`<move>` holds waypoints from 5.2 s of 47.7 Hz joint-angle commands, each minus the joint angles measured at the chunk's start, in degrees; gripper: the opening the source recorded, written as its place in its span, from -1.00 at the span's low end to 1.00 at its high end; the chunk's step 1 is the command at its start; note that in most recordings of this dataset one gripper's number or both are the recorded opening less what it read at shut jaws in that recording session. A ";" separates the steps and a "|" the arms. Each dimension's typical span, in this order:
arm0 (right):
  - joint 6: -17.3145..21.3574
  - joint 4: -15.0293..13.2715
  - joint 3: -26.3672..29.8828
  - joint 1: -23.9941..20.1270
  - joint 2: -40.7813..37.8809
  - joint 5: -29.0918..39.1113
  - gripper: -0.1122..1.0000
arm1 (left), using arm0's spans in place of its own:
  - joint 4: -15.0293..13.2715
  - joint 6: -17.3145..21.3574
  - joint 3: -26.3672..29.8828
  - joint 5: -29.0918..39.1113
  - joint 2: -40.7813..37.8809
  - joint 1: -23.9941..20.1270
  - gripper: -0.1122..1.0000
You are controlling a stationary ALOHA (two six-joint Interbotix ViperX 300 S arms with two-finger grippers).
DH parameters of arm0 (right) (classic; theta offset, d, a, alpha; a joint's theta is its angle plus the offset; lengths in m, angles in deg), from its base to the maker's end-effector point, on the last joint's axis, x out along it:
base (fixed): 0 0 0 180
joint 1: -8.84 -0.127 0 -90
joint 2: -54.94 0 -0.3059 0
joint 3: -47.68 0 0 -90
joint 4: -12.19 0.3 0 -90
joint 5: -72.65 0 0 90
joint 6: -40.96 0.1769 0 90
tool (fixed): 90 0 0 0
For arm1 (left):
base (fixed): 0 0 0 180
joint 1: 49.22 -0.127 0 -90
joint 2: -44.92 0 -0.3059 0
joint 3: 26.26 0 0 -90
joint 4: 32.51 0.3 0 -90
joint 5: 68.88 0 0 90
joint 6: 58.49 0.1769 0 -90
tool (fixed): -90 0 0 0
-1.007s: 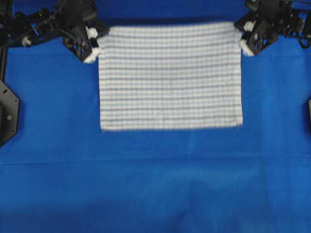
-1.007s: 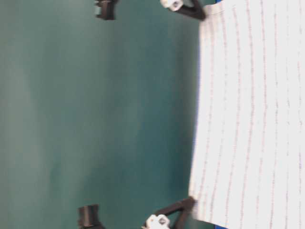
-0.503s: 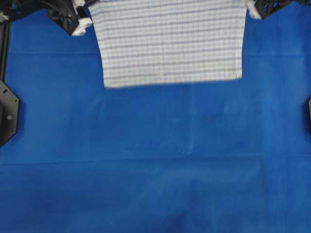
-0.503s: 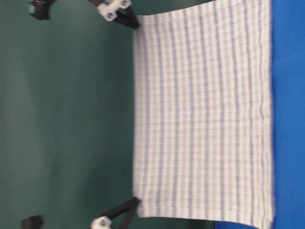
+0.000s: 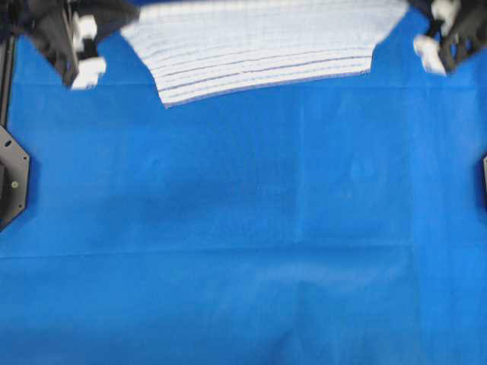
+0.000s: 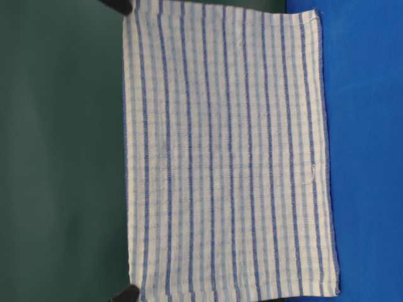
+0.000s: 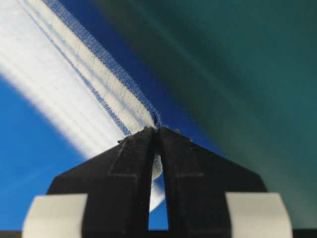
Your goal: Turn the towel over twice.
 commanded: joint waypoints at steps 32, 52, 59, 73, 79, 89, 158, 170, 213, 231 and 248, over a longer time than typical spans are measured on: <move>34.19 1.49 -7.38 -40.52 -16.44 3.69 -0.66 | -0.62 -18.19 -10.72 -8.88 -15.47 33.75 -0.74; 41.84 1.49 -6.94 -44.56 -24.17 -3.96 -0.66 | -0.62 -25.22 -9.05 -10.72 -22.85 42.45 -0.74; 41.84 1.14 -7.03 -44.47 -24.43 -3.52 -0.66 | -0.44 -25.05 -8.96 -11.07 -22.76 42.45 -0.74; 41.66 -0.44 -7.29 -44.12 -24.17 -3.25 -0.66 | -0.44 -24.61 -8.61 -11.34 -22.85 41.66 -0.73; 41.22 -1.93 -7.21 -44.12 -24.08 -3.43 -0.65 | -0.44 -24.43 -8.35 -11.34 -22.85 41.31 -0.73; 40.61 -6.06 -6.42 -44.03 -22.32 -1.76 0.05 | -0.44 -24.35 -6.86 -10.55 -21.71 40.78 -0.03; 25.40 -23.91 -21.09 -37.18 30.85 10.90 0.09 | -0.18 -10.63 -22.76 -2.11 35.51 26.46 0.58; 31.55 -23.91 -26.81 -35.77 32.26 10.90 0.08 | -0.26 -10.72 -25.40 -0.70 36.65 26.46 0.56; 32.70 -18.72 -27.95 -35.68 20.30 10.90 0.08 | -0.35 -11.07 -23.91 15.56 39.55 26.37 0.56; 32.61 -15.56 -24.43 -35.68 18.46 19.16 0.08 | -0.35 -11.07 -22.59 22.94 41.66 25.58 0.56; 21.27 -11.25 -24.52 -36.30 9.14 19.95 0.08 | -0.26 -11.07 -20.65 27.69 44.38 25.58 0.56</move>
